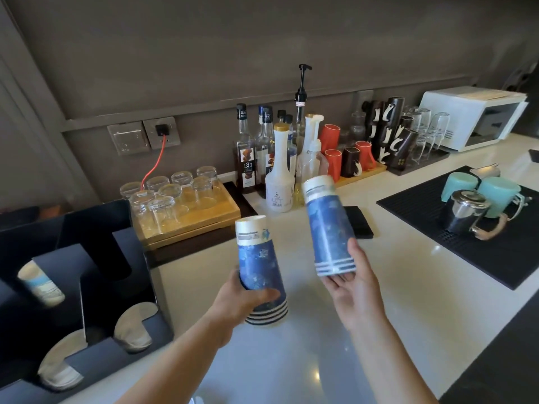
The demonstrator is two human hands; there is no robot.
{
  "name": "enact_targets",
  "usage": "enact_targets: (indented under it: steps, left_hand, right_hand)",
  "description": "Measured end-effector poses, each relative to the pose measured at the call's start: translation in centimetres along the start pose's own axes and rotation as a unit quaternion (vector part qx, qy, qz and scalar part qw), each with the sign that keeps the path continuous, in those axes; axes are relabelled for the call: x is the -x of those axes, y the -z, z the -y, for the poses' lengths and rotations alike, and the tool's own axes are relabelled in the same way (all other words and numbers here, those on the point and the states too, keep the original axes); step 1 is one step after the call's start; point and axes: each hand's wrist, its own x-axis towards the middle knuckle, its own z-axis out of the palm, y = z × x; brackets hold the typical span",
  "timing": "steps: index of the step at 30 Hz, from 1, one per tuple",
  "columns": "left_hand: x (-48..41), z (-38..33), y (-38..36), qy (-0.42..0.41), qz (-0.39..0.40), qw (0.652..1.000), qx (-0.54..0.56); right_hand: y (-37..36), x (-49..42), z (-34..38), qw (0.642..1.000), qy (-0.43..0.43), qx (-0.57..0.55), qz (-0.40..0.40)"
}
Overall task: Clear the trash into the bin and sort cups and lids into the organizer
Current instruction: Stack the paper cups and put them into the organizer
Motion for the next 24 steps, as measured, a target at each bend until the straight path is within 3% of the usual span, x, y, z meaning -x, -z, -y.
enact_targets:
  steps: [2,5,9,12,17,24]
  left_hand:
    - [0.6,0.1,0.2,-0.018,0.004,0.996,-0.091]
    - [1.4,0.2,0.5,-0.045,0.011,0.981,-0.19]
    - [2.3,0.3,0.9,-0.081,0.011,0.97,-0.227]
    - [2.5,-0.1,1.0,-0.099,0.005,0.967,-0.237]
    - [2.1,-1.5,1.5,-0.112,-0.035,0.979,-0.164]
    - [2.4,-2.3,0.0,-0.094,-0.122,0.981,0.12]
  right_hand:
    - [-1.4,-0.2,0.2,0.999,-0.009,-0.045,0.022]
    - [-3.2,-0.7,0.7,0.998,0.031,-0.018,0.052]
    - [-3.9,-1.2,0.4,0.995,0.057,0.002,0.077]
    - [-3.8,-0.8,-1.1,0.994,0.031,0.048,0.093]
    - [-3.1,0.4,-3.7,0.988,-0.007,0.101,0.12]
    - [-3.8,2.2,-5.7,0.989,-0.031,0.068,0.13]
